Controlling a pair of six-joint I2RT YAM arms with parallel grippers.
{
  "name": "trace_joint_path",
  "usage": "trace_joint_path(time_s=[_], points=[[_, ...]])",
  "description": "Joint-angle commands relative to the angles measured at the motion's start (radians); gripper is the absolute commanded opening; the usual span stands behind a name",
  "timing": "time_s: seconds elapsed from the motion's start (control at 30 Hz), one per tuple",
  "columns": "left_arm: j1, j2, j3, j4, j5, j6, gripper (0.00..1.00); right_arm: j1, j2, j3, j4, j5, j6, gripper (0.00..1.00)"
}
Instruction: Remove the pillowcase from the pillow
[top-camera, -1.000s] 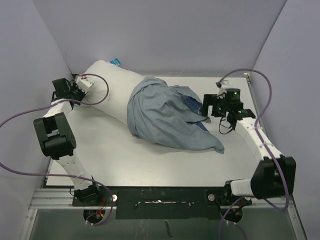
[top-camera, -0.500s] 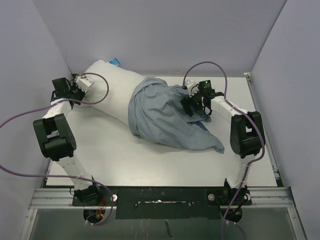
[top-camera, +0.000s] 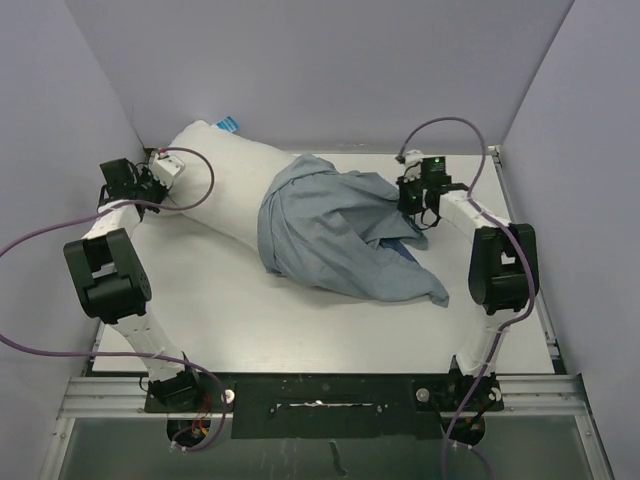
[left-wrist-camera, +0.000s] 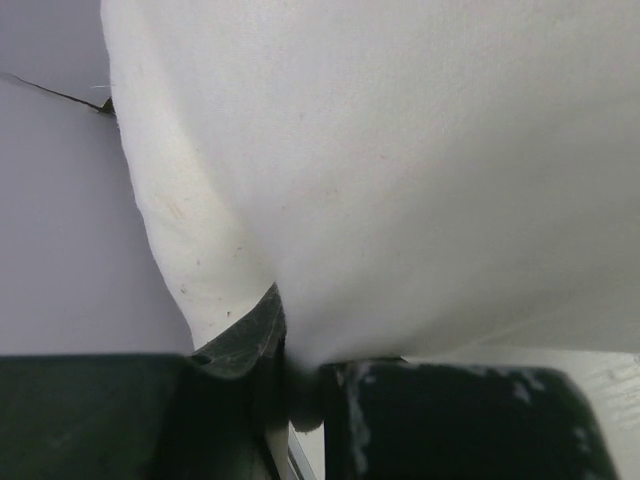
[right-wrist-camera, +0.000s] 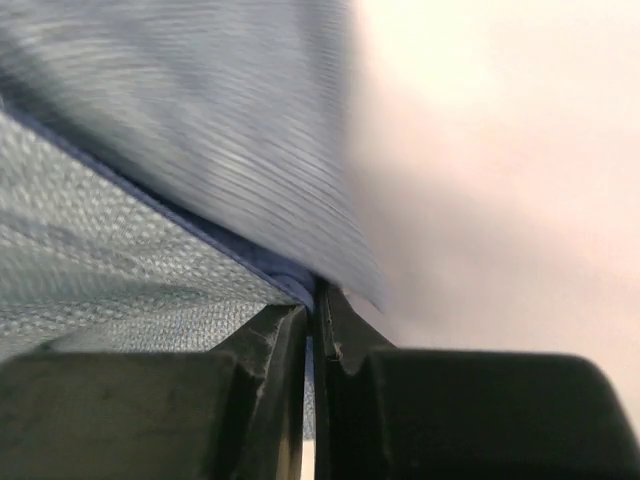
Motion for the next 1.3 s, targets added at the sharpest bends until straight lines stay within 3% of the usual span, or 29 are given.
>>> trace_joint_path(time_s=[0.0,0.27,0.3,0.4,0.53,0.7,0.87,1.13,1.2,1.27], points=[[0.056,-0.079,0.015,0.029,0.019,-0.026,0.00,-0.173,-0.139,-0.027,0.083,0.065,0.275,0.00],[0.080,-0.079,0.015,0.033,0.024,-0.026,0.00,-0.361,-0.240,-0.102,0.058,0.179,0.501,0.00],[0.080,-0.080,0.014,0.031,0.025,-0.027,0.00,-0.363,-0.251,-0.107,0.058,0.192,0.498,0.09],[0.079,-0.088,0.007,0.032,0.028,-0.039,0.00,-0.309,-0.314,-0.129,0.080,0.199,0.370,0.51],[0.074,-0.090,0.013,0.019,0.038,-0.071,0.00,-0.085,-0.507,-0.276,0.215,0.162,0.116,0.74],[0.060,-0.079,0.042,-0.008,0.039,-0.078,0.00,0.234,-0.659,-0.427,0.202,-0.055,0.005,0.77],[0.043,-0.083,0.062,-0.019,0.038,-0.112,0.00,0.630,-0.595,-0.499,0.146,0.077,-0.131,0.81],[0.029,-0.097,0.078,-0.036,0.035,-0.118,0.00,0.711,-0.342,-0.419,0.164,0.196,-0.158,0.80],[0.028,-0.100,0.082,-0.040,0.033,-0.120,0.00,0.710,-0.273,-0.378,0.176,0.288,-0.150,0.76],[0.027,-0.105,0.086,-0.046,0.033,-0.124,0.00,0.703,-0.202,-0.313,0.148,0.412,-0.116,0.65]])
